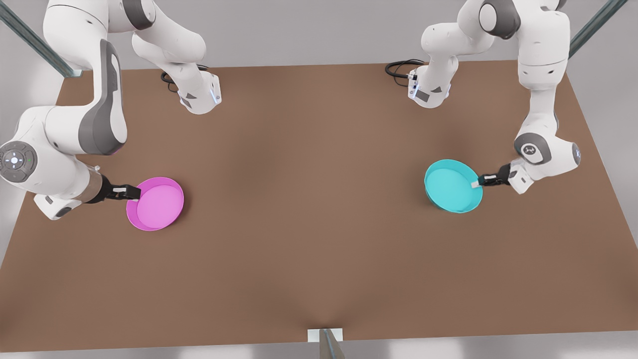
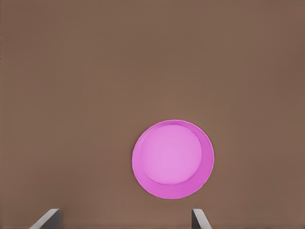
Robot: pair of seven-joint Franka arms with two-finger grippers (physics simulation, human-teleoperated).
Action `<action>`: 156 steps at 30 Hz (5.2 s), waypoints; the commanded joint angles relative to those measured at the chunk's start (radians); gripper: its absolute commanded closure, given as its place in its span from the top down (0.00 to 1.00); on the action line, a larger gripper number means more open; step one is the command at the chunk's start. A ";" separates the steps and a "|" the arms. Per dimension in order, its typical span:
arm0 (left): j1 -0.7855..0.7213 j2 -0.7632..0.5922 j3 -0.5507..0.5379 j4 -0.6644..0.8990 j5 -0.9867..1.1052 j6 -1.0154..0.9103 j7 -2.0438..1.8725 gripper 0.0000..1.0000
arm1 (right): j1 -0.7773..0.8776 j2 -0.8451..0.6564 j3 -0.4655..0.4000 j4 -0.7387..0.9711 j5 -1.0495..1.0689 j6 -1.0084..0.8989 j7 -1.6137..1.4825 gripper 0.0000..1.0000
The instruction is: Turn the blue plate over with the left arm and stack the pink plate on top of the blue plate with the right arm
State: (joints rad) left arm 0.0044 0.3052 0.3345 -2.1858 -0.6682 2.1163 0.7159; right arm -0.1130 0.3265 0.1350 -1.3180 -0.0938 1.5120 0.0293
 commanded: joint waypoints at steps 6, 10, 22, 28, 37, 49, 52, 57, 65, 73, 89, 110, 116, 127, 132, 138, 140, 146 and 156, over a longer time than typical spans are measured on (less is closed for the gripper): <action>-0.006 -0.034 -0.141 0.098 -0.008 -0.065 -0.299 0.21 | -0.011 0.111 -0.003 0.083 -0.087 -0.053 -0.006 1.00; -0.006 -0.047 -0.279 0.127 0.062 -0.053 -0.521 0.21 | -0.099 0.126 -0.009 0.072 -0.037 -0.041 -0.169 1.00; -0.238 0.009 -0.380 0.371 0.186 -0.052 -1.065 0.21 | -0.148 0.114 -0.319 -0.365 0.371 0.272 -0.623 1.00; -0.354 0.038 -0.379 0.469 0.447 -0.052 -1.262 0.21 | -0.160 0.241 -0.318 -0.365 0.376 0.271 -0.769 1.00; -0.468 0.064 -0.379 0.537 0.825 -0.070 -1.563 0.21 | -0.189 0.345 -0.318 -0.325 0.378 0.335 -0.847 1.00; -0.684 0.112 -0.377 0.607 1.308 -0.252 -2.001 0.21 | -0.178 0.378 -0.307 -0.331 0.430 0.384 -0.861 1.00; -0.753 0.130 -0.377 0.607 1.434 -0.322 -2.097 0.21 | -0.178 0.384 -0.302 -0.334 0.430 0.386 -0.861 1.00; -0.879 0.163 -0.376 0.607 1.627 -0.421 -2.242 0.21 | -0.178 0.390 -0.302 -0.333 0.428 0.395 -0.859 0.90; -1.049 0.265 -0.376 0.624 1.915 -0.595 -2.202 0.21 | -0.180 0.394 -0.301 -0.319 0.430 0.395 -0.858 0.71; -1.179 0.396 -0.368 0.627 2.224 -0.766 -2.095 0.21 | -0.180 0.396 -0.301 -0.310 0.427 0.399 -0.861 0.86; -1.247 0.730 -0.368 0.701 2.300 -0.924 -2.104 0.21 | -0.172 0.396 -0.287 -0.319 0.424 0.462 -0.882 0.83; -1.304 0.721 -0.431 0.775 1.906 -0.777 -1.888 1.00 | -0.171 0.398 -0.287 -0.313 0.422 0.470 -0.962 0.56; -1.295 0.673 -0.430 0.781 1.762 -0.573 -1.903 1.00 | -0.172 0.398 -0.287 -0.313 0.421 0.470 -0.994 0.53; -1.223 0.339 -0.408 0.712 1.419 -0.211 -2.178 1.00 | -0.172 0.404 -0.287 -0.303 0.421 0.468 -1.020 0.40; -0.588 -0.020 -0.407 0.621 1.060 -0.269 -1.561 1.00 | -0.172 0.404 -0.287 -0.303 0.422 0.470 -1.011 0.59; -0.175 -0.241 -0.276 0.662 0.647 -0.541 -0.725 1.00 | -0.175 0.402 -0.288 -0.282 0.421 0.455 -1.016 0.52; -0.176 -0.178 -0.276 0.731 0.648 -0.575 -0.725 1.00 | -0.175 0.404 -0.288 -0.284 0.421 0.455 -1.017 0.49; -0.175 -0.192 -0.279 0.730 0.650 -0.541 -0.722 1.00 | -0.175 0.404 -0.287 -0.284 0.421 0.456 -1.033 0.35; -0.175 -0.189 -0.267 0.727 0.648 -0.510 -0.719 1.00 | -0.175 0.421 -0.287 -0.284 0.421 0.467 -1.045 0.36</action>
State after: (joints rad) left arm -0.1684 0.1166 0.0675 -1.4587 -0.0197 1.6049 -0.0045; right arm -0.2883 0.7471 -0.1527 -1.6015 0.3267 1.9788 -1.0155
